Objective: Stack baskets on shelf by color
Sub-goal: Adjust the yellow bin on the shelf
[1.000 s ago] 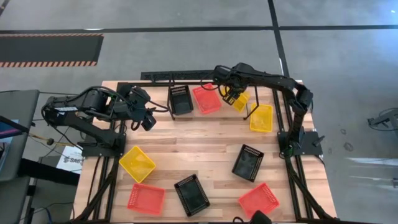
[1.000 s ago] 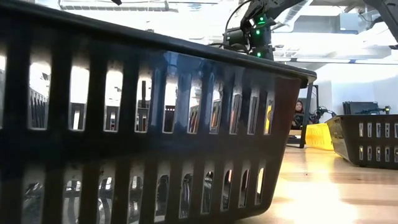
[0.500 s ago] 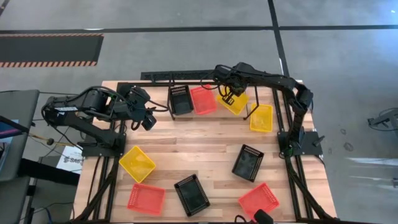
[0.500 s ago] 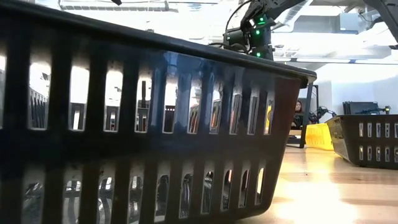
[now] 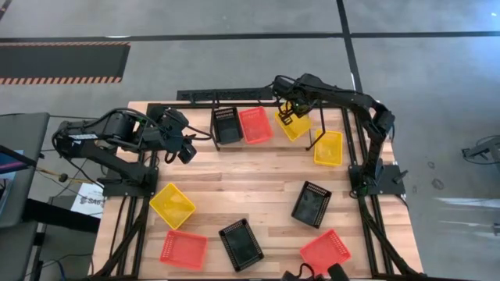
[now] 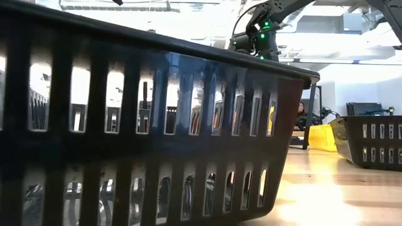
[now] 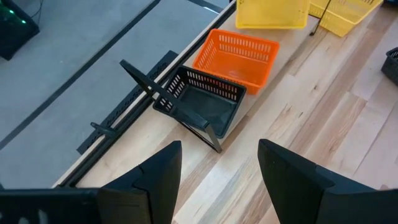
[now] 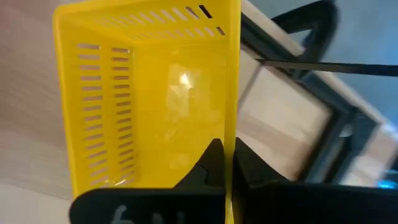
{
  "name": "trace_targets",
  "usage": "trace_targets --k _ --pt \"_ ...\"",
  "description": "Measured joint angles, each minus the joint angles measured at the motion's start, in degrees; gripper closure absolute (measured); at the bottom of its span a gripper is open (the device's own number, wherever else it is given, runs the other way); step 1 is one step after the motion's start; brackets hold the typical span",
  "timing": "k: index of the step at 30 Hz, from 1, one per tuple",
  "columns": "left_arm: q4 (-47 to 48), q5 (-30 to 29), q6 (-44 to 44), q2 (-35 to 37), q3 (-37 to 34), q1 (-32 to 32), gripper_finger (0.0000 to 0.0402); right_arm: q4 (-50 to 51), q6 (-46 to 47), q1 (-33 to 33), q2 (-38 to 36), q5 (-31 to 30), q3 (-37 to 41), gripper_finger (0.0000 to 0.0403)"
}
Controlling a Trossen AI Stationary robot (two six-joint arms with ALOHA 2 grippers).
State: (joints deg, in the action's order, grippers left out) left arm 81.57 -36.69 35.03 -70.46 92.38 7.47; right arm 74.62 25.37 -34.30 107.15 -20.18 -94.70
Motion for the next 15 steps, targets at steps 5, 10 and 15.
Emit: trace_targets --k 5,10,15 --pt "0.0 0.0 -0.9 0.0 0.0 0.0 0.0201 -5.2 4.3 0.0 0.0 3.4 0.0 0.0397" --pt "0.0 0.1 -1.9 0.0 0.0 0.0 0.0201 -6.0 7.9 0.0 0.0 5.2 0.0 0.0398" --pt "0.0 0.5 -2.8 0.0 0.0 0.0 0.0201 -4.1 10.5 0.6 0.0 6.0 0.1 0.0398"
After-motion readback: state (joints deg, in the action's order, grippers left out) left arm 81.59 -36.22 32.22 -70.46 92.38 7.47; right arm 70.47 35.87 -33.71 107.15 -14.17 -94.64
